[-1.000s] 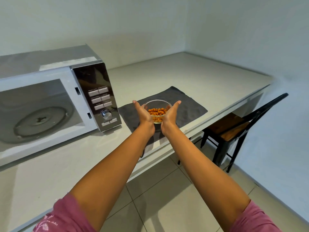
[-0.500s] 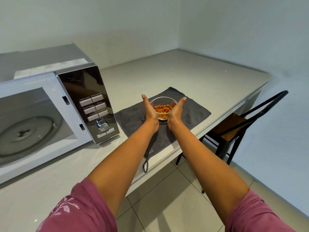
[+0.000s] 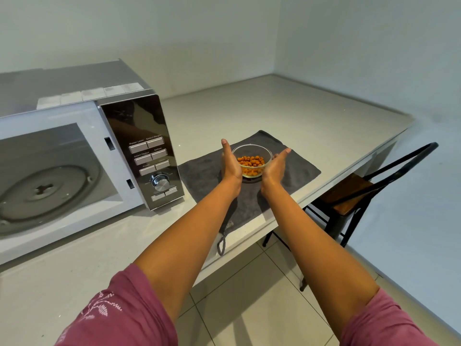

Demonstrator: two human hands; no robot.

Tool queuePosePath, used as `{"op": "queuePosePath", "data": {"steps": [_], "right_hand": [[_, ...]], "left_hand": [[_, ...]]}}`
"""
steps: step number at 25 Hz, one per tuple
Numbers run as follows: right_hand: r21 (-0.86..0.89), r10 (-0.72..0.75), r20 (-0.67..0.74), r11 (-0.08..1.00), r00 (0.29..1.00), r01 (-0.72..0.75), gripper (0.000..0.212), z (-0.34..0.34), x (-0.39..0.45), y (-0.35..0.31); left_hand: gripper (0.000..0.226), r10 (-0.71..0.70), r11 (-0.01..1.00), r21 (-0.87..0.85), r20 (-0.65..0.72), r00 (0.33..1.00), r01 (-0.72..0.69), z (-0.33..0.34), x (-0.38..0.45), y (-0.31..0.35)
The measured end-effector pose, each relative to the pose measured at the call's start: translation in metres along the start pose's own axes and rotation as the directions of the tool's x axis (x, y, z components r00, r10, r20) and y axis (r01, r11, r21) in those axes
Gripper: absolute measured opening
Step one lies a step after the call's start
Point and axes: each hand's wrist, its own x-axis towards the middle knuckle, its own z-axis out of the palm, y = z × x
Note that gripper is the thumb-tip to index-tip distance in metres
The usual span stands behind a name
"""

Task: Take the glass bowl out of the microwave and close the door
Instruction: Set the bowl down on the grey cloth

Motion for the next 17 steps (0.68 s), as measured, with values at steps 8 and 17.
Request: {"op": "queuePosePath", "data": {"steps": [8,17], "right_hand": [[-0.063,-0.363,-0.205,0.932,0.909,0.358,0.043,0.005,-0.044,-0.021],[0.108,-0.663,0.037,0.747,0.748,0.656,0.031,0.015,-0.126,-0.03]], "left_hand": [[0.059,0.473,0.799,0.422,-0.002,0.881,-0.428,-0.024,-0.041,0.02],[0.043,0.807,0.508,0.612,-0.091,0.583,-0.606,-0.058,-0.108,0.043]]}}
